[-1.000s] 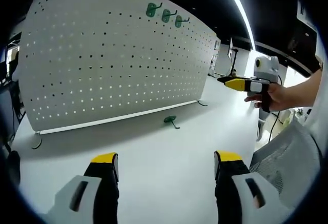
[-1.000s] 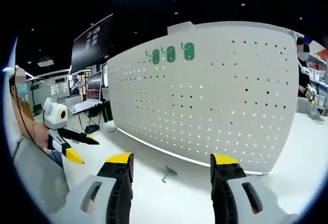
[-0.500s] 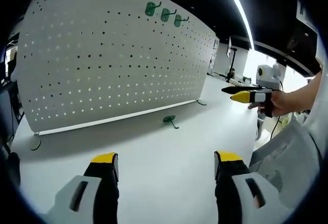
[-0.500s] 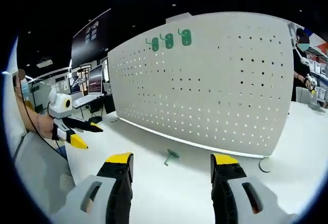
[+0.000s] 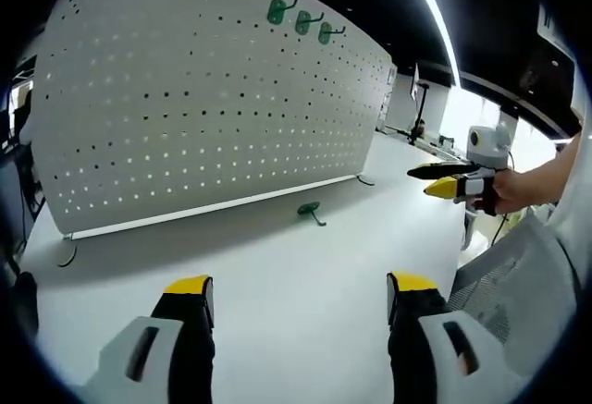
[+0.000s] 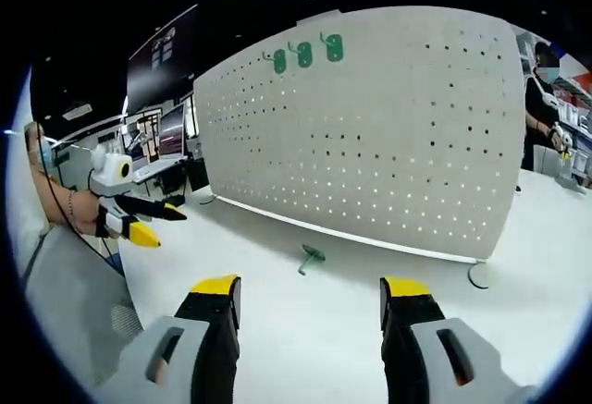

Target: Insert the hook assembly into the mounting plate slot until the hook locks in place.

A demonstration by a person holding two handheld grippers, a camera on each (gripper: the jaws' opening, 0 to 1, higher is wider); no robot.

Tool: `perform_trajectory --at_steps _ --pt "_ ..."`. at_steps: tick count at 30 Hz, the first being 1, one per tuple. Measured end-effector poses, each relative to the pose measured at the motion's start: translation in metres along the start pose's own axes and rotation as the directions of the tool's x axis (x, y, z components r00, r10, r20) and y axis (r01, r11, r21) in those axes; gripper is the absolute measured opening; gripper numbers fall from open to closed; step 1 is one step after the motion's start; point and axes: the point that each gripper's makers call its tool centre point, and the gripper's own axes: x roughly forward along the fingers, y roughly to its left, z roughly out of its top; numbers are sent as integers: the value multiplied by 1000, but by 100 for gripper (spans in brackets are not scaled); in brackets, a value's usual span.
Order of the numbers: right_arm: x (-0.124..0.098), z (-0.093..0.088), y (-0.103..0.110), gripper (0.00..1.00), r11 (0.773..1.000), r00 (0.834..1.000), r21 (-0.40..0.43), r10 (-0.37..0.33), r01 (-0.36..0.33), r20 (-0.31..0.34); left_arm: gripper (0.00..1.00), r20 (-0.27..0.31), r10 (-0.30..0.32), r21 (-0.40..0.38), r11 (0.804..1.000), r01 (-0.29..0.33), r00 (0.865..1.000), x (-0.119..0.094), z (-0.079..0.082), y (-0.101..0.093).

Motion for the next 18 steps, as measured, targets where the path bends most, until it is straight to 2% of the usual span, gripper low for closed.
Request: perform_trajectory --at_steps 18 --pt "-6 -22 -2 58 999 998 27 -22 24 -55 78 -8 -8 -4 1000 8 1000 2 -2 0"
